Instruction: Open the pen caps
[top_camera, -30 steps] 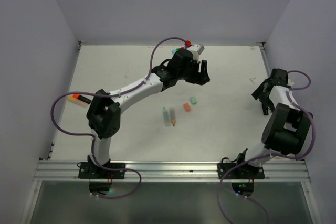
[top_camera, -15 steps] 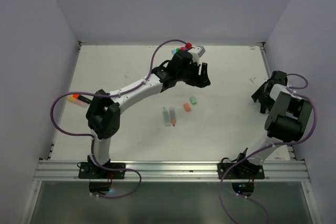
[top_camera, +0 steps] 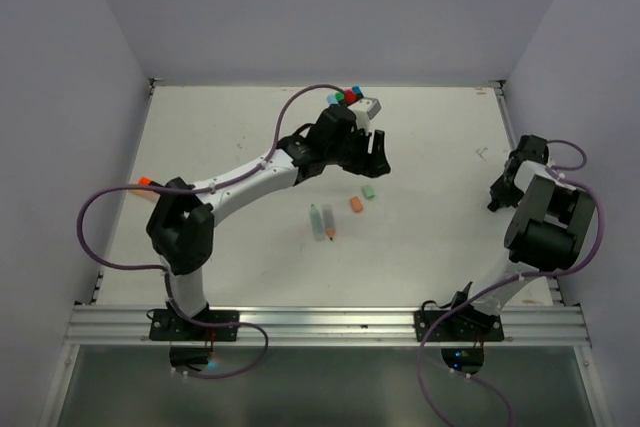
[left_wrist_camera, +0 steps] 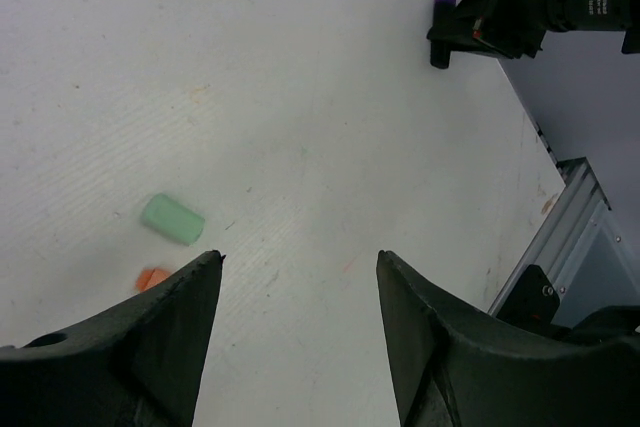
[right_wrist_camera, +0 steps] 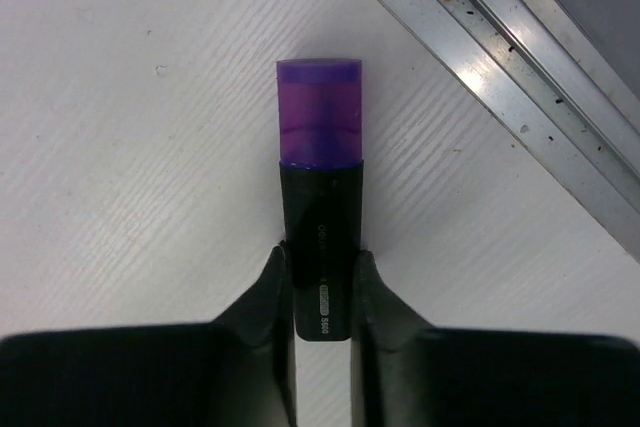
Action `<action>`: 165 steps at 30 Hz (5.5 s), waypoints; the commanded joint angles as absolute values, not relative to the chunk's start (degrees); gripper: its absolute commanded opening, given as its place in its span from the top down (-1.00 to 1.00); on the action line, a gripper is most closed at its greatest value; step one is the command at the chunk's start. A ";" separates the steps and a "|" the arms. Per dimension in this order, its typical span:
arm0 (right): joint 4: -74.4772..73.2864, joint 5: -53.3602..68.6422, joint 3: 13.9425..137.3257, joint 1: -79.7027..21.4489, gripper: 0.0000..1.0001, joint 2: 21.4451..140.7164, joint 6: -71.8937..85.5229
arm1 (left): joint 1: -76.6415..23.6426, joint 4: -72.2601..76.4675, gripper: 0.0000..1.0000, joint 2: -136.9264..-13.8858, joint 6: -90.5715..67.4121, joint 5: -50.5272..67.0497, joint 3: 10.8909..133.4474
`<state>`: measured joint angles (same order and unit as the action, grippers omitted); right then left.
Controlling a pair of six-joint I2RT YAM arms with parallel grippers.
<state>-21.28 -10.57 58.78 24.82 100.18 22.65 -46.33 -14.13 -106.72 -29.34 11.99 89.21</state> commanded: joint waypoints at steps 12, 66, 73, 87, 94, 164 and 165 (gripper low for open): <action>-25.32 -3.45 57.40 4.94 1.00 81.14 21.19 | -39.82 -2.47 -0.15 -85.72 -33.48 14.76 65.14; -12.83 2.37 56.78 -46.58 1.00 73.74 25.75 | -34.10 14.15 0.12 -76.73 -47.46 20.92 45.97; -13.01 1.58 56.95 -46.67 1.00 73.39 25.49 | -34.10 14.94 0.28 -76.99 -47.81 21.62 45.97; -13.27 0.97 57.92 -46.84 1.00 73.83 25.40 | -34.10 17.67 0.81 -78.31 -49.22 24.61 45.61; -11.87 0.18 57.13 -46.93 0.45 74.27 25.58 | -34.10 20.74 1.00 -77.70 -52.20 25.75 43.95; -8.35 -16.08 69.87 -58.80 0.64 110.83 31.20 | -11.51 1.67 1.00 -52.38 -43.33 13.01 39.29; -8.87 -16.43 70.05 -58.89 0.63 111.18 31.11 | -11.51 1.58 1.00 -52.38 -43.33 13.09 39.20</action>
<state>-8.03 -13.02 67.94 -58.81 110.45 30.50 -11.66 0.60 -53.47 -43.88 11.64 39.44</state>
